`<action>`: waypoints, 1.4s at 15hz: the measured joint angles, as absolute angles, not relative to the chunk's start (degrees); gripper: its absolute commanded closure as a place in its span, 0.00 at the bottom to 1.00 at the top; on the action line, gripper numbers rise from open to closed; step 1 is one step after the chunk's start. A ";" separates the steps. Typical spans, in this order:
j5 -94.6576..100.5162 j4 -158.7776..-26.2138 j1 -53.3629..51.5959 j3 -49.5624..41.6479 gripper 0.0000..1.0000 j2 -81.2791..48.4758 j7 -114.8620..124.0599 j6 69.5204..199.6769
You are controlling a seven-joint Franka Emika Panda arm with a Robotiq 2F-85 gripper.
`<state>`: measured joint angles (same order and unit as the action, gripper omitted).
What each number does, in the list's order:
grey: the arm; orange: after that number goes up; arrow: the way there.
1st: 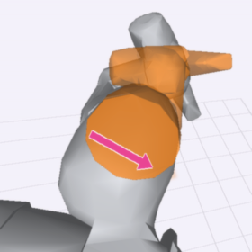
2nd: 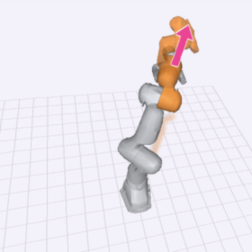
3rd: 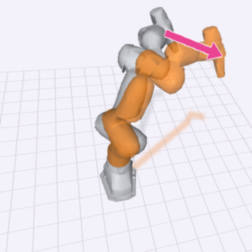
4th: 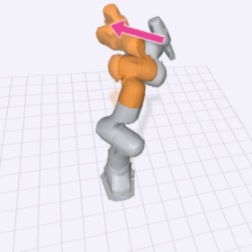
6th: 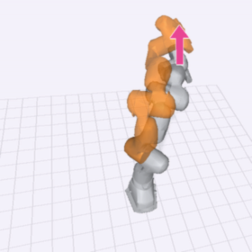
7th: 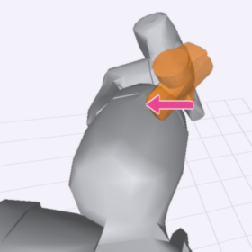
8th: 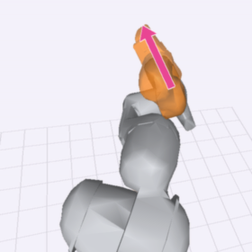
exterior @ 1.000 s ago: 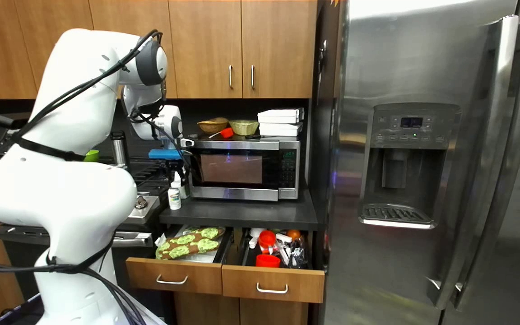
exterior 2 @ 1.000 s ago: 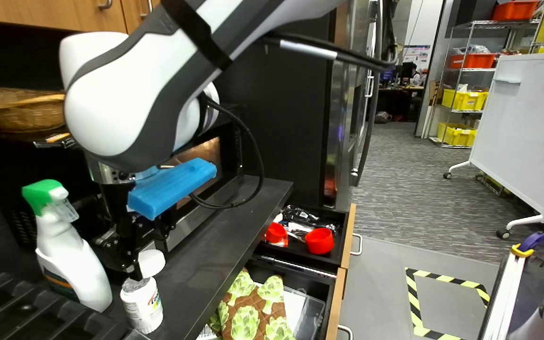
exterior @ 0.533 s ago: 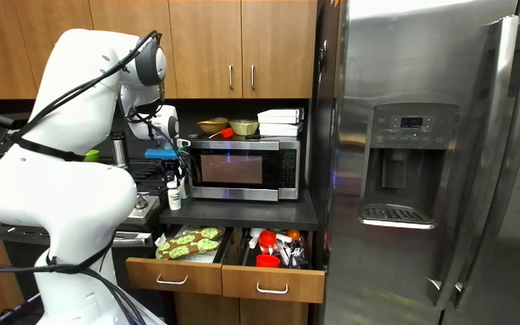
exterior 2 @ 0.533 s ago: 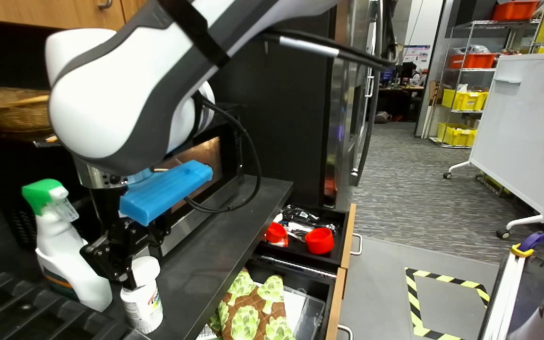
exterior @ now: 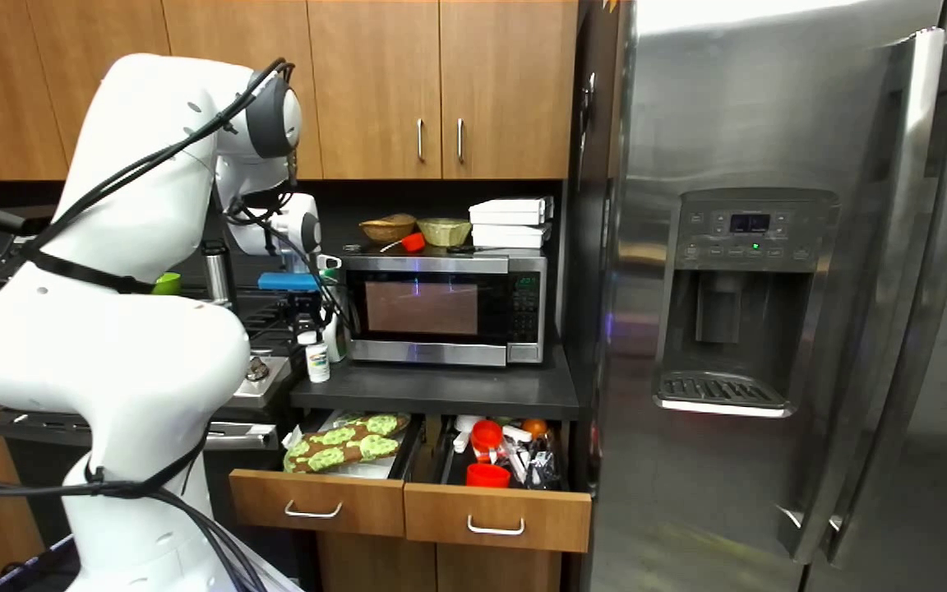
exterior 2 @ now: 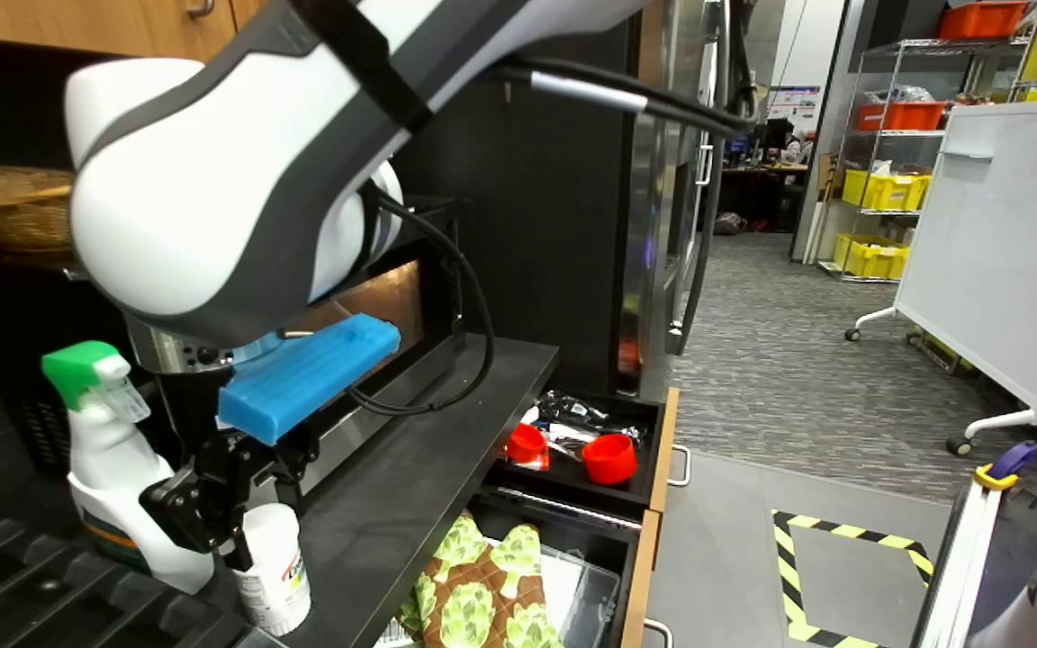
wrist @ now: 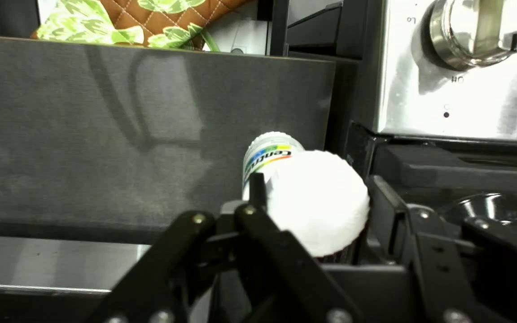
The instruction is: Put the lid on the bottle
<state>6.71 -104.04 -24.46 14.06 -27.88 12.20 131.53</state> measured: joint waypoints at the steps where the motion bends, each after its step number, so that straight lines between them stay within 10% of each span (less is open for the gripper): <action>1: 6.71 -104.01 -24.54 14.08 0.69 -28.00 11.98 131.53; 21: 7.56 -101.15 -24.88 13.42 0.69 -29.35 9.40 130.14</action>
<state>7.56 -101.15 -24.88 13.42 -29.35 9.40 130.14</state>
